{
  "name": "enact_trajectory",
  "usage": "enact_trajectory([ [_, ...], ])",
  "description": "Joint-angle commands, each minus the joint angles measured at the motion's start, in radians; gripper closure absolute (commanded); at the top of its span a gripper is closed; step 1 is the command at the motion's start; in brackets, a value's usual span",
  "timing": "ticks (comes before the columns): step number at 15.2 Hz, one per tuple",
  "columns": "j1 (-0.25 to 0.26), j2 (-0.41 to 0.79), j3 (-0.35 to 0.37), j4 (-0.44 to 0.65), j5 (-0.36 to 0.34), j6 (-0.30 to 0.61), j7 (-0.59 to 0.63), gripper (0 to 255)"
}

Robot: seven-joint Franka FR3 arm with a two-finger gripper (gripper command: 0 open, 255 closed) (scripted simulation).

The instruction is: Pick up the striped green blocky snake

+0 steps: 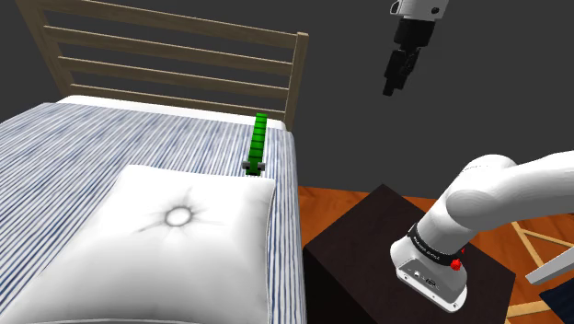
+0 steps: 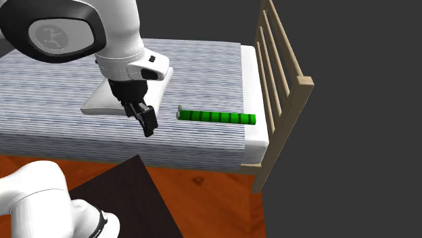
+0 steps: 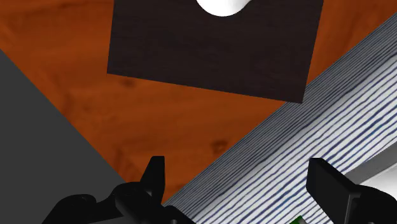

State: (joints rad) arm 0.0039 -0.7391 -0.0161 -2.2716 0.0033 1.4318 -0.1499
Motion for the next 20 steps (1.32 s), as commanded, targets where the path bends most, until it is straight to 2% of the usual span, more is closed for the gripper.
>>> enact_trajectory([
  [1,0.0,0.0,0.0,0.0,0.0,0.0,0.0,0],
  [11,-0.02,0.225,0.16,-0.035,0.087,0.288,0.323,0],
  [20,-0.047,0.531,0.268,0.069,0.067,0.511,0.611,0],
])
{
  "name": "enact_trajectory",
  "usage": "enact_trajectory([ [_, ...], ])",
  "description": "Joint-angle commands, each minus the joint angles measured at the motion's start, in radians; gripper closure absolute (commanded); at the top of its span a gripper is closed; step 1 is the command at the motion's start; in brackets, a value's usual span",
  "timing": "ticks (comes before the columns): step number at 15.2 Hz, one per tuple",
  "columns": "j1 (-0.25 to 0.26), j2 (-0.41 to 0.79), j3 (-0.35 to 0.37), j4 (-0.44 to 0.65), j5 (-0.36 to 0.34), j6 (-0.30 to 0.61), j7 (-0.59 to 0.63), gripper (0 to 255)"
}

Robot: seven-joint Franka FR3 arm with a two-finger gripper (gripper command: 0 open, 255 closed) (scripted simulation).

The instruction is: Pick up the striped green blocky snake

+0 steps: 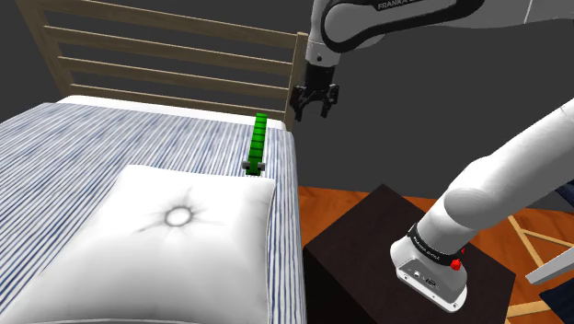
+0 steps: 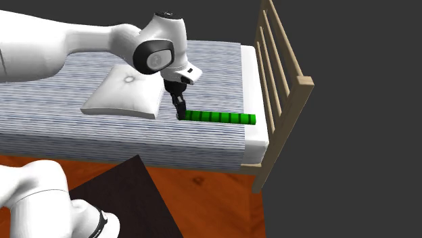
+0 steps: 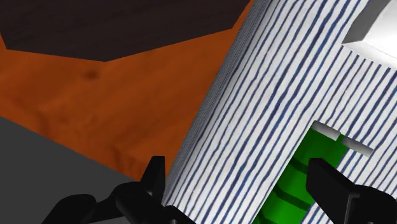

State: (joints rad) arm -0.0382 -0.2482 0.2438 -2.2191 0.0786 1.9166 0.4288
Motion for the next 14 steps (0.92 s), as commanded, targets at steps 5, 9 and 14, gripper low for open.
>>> enact_trajectory([
  [5,-0.011,0.232,0.037,0.126,-0.065,0.112,0.197,0],
  [9,-0.001,0.389,0.038,0.238,-0.123,0.156,0.324,0],
  [14,0.028,0.586,0.012,0.411,-0.187,0.179,0.463,0],
])
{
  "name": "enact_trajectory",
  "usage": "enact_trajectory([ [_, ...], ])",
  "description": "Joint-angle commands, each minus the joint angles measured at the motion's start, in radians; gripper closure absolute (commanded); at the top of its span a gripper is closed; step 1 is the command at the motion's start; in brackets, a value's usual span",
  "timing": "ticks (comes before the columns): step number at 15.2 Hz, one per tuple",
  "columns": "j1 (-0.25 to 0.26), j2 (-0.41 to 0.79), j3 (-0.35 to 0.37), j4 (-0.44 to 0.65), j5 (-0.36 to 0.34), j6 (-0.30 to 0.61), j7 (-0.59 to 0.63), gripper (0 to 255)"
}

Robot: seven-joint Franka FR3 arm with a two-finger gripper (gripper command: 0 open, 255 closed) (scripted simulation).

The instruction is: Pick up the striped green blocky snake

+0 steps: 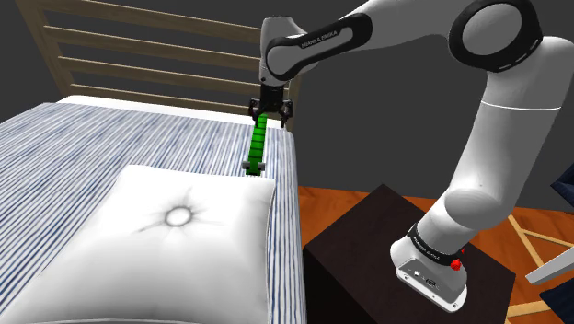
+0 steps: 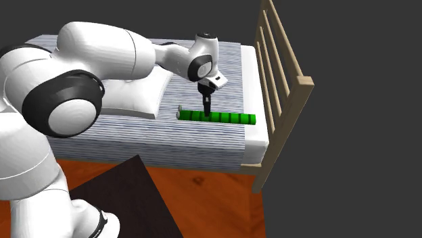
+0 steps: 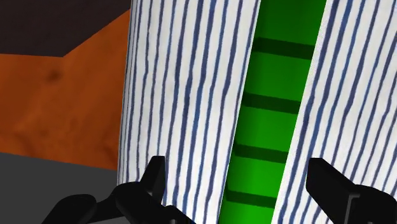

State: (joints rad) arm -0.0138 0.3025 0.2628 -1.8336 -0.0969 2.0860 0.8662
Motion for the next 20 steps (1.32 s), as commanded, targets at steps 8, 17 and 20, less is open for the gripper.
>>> enact_trajectory([
  [8,0.04,0.251,-0.053,0.224,-0.056,0.031,0.139,0],
  [17,0.043,0.283,-0.058,0.209,-0.065,0.077,0.144,255],
  [20,0.043,0.283,-0.058,0.21,-0.065,0.077,0.144,255],
])
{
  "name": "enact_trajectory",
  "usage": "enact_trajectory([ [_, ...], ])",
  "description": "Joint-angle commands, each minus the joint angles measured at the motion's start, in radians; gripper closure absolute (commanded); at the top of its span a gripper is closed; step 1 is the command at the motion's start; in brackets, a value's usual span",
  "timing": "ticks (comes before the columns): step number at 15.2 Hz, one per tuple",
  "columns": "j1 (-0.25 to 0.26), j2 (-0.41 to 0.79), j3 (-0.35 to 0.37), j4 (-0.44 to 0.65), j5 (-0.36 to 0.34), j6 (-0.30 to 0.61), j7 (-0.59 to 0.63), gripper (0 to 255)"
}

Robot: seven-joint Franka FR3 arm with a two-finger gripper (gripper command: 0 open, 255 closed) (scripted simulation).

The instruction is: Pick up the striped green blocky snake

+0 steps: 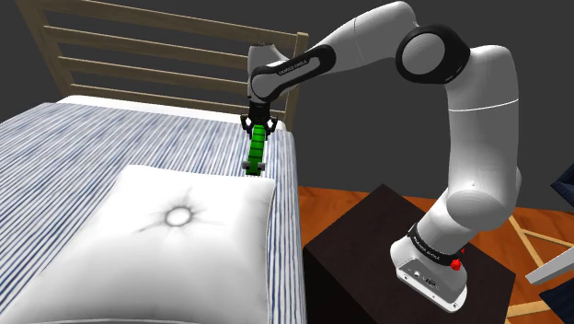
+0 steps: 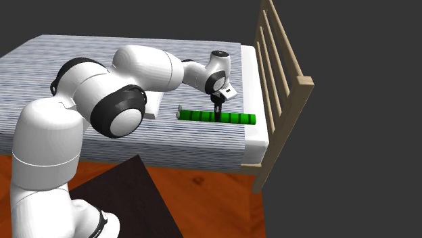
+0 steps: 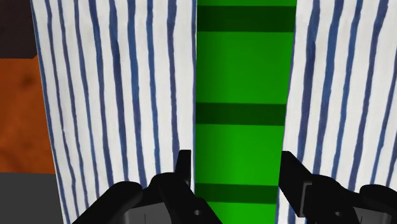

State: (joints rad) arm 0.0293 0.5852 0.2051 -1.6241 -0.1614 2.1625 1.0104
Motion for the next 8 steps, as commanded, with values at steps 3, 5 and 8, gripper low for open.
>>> enact_trajectory([
  [3,0.0,0.001,0.0,0.0,0.0,0.0,0.0,255],
  [5,0.0,0.0,0.0,0.0,0.0,0.0,0.0,255],
  [8,-0.002,-0.021,0.003,0.008,0.005,-0.029,-0.003,255],
])
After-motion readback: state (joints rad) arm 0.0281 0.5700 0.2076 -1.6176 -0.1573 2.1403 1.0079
